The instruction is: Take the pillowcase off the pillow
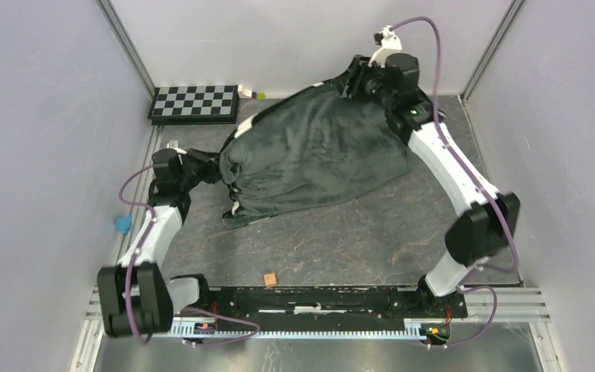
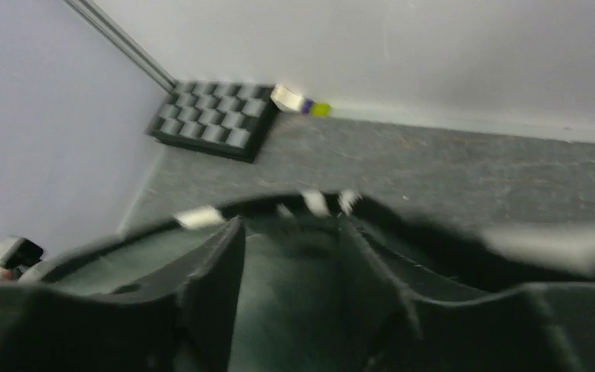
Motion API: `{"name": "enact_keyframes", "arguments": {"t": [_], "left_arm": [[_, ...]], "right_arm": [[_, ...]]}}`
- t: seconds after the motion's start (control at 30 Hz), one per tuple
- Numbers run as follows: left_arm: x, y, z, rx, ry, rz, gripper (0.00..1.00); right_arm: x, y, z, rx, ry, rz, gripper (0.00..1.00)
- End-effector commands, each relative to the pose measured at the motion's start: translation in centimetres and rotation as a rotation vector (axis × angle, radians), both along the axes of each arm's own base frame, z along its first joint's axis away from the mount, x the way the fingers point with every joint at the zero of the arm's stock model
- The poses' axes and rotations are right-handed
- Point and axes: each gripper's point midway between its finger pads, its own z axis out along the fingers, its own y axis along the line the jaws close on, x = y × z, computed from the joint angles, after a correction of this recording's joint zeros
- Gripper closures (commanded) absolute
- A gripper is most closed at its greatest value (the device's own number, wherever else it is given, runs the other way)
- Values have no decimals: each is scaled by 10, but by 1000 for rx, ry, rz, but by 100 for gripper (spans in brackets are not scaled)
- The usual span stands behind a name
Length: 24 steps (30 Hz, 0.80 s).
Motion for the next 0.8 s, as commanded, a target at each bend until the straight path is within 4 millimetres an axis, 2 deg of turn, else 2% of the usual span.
{"name": "enact_keyframes", "arguments": {"t": [0.0, 0.03, 0.07, 0.1, 0.13, 0.17, 0.27, 0.4, 0.47, 0.53, 0.63, 0.77], "left_arm": [[22, 13, 10, -135, -90, 13, 56], [23, 15, 7, -104, -90, 15, 38], [22, 17, 4, -63, -89, 23, 23], [20, 21, 2, -18, -80, 43, 15], [18, 26, 3, 42, -90, 62, 5], [16, 32, 3, 108, -87, 84, 0], [3, 50, 8, 275, -75, 142, 0], [-12, 62, 19, 418, -110, 167, 0], [-21, 68, 15, 473, -94, 179, 0], [-27, 74, 8, 500, -80, 203, 0], [-33, 79, -2, 522, -69, 234, 0], [-38, 64, -14, 489, -102, 152, 2]], "right_arm": [[26, -6, 1, -110, -35, -21, 24], [27, -13, -3, -135, -35, -43, 12], [24, -20, -6, -154, -48, -53, 4], [21, -25, -11, -168, -62, -58, 2], [15, -34, -6, -179, -95, -68, 2], [9, -42, -4, -192, -125, -78, 2], [-4, -70, -2, -276, -188, -122, 2], [-10, -135, 5, -377, -167, -283, 2], [-14, -171, 0, -390, -132, -380, 2], [-18, -194, -16, -396, -97, -438, 2], [-19, -207, -52, -389, -32, -461, 2], [-7, -192, -103, -360, 57, -348, 2]]}}
